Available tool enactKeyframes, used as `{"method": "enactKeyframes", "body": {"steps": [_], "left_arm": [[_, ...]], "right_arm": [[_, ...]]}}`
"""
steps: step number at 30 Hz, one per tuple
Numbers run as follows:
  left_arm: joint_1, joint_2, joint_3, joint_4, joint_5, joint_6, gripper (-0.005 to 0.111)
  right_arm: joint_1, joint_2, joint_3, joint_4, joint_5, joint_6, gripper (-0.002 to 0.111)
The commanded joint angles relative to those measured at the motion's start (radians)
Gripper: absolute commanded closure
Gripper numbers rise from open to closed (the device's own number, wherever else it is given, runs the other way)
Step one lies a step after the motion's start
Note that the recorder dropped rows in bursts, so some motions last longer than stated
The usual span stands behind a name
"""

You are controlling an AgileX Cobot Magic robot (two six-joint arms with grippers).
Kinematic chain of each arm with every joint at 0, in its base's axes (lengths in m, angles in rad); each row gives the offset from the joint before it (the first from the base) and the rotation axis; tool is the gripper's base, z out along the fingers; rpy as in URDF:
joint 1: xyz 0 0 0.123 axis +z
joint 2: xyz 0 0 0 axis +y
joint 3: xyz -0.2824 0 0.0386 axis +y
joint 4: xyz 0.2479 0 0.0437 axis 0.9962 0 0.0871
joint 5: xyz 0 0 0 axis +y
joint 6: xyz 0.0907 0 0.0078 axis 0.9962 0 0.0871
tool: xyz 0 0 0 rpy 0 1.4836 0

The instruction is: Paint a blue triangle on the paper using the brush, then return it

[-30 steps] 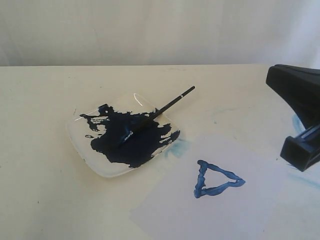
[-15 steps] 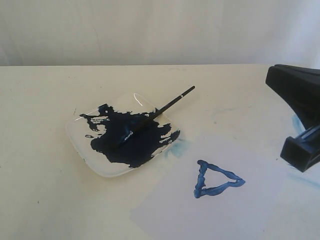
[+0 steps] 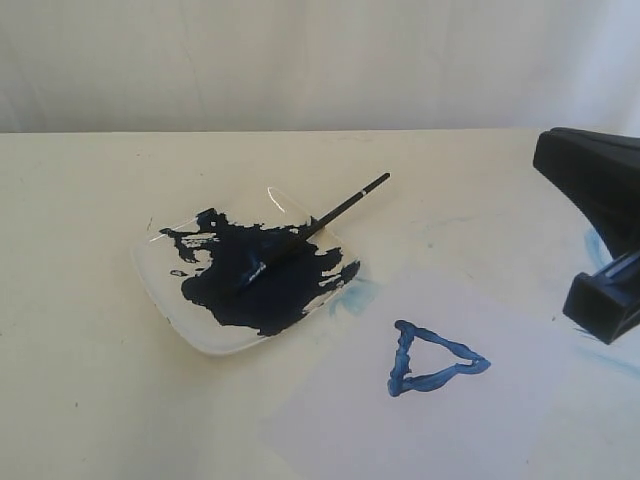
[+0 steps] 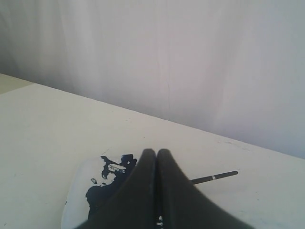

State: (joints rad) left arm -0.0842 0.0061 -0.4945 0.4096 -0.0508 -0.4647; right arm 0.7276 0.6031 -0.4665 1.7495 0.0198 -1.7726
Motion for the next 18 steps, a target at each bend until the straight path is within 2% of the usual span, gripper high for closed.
{"method": "enactKeyframes", "body": {"steps": [1,4,7,13,15,16,18], "left_arm": [[0.002,-0.006,0.150,-0.077,-0.109,0.177,0.107],[0.002,-0.006,0.253,-0.307,-0.109,0.347,0.107],[0.002,-0.006,0.334,-0.440,-0.111,0.429,0.107],[0.002,-0.006,0.480,-0.443,-0.061,0.439,0.107],[0.002,-0.006,0.494,-0.443,-0.013,0.439,0.107],[0.002,-0.006,0.494,-0.443,0.029,0.435,0.107],[0.002,-0.006,0.494,-0.453,0.203,0.435,0.107]], "right_arm": [[0.000,-0.004,0.002,-0.005,0.002,0.000,0.108],[0.000,-0.004,0.002,-0.005,0.002,0.000,0.108],[0.000,-0.004,0.002,-0.005,0.002,0.000,0.108],[0.000,-0.004,0.002,-0.005,0.002,0.000,0.108],[0.000,-0.004,0.002,-0.005,0.002,0.000,0.108],[0.000,-0.004,0.002,-0.005,0.002,0.000,0.108],[0.000,-0.004,0.002,-0.005,0.002,0.000,0.108]]}}
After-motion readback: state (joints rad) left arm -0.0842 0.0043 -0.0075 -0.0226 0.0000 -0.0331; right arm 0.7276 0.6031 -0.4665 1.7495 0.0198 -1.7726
